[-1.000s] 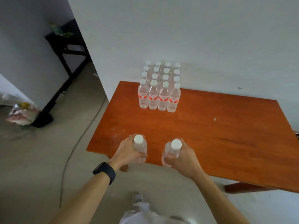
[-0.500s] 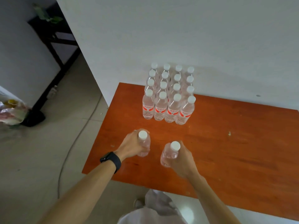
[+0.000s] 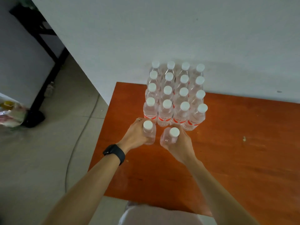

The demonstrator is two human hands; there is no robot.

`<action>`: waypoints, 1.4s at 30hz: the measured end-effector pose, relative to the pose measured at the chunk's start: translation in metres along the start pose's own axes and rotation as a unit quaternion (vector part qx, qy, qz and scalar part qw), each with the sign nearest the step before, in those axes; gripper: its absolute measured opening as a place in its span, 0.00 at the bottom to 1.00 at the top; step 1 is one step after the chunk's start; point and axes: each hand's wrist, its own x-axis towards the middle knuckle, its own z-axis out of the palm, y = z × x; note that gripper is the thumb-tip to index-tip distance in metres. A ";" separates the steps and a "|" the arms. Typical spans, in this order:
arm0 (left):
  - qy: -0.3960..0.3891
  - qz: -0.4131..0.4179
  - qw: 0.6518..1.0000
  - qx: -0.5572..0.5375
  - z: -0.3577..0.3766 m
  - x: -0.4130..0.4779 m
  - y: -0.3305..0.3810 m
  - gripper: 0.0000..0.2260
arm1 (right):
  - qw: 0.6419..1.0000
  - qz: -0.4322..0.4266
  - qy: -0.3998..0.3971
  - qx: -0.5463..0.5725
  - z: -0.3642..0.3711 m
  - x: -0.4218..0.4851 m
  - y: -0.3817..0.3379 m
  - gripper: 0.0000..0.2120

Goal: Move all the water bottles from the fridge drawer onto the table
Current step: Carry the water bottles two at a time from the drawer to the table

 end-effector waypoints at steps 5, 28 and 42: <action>-0.040 -0.001 0.999 -0.020 -0.006 0.007 -0.007 0.35 | 1.000 0.014 -0.005 0.008 0.006 0.015 -0.003 0.30; -0.026 -0.107 0.982 -0.151 0.044 0.008 -0.059 0.35 | 0.983 0.159 -0.028 0.093 0.050 0.018 0.016 0.38; -0.011 -0.089 0.989 -0.115 0.044 0.036 -0.061 0.31 | 0.980 0.170 -0.040 0.096 0.042 0.045 0.006 0.38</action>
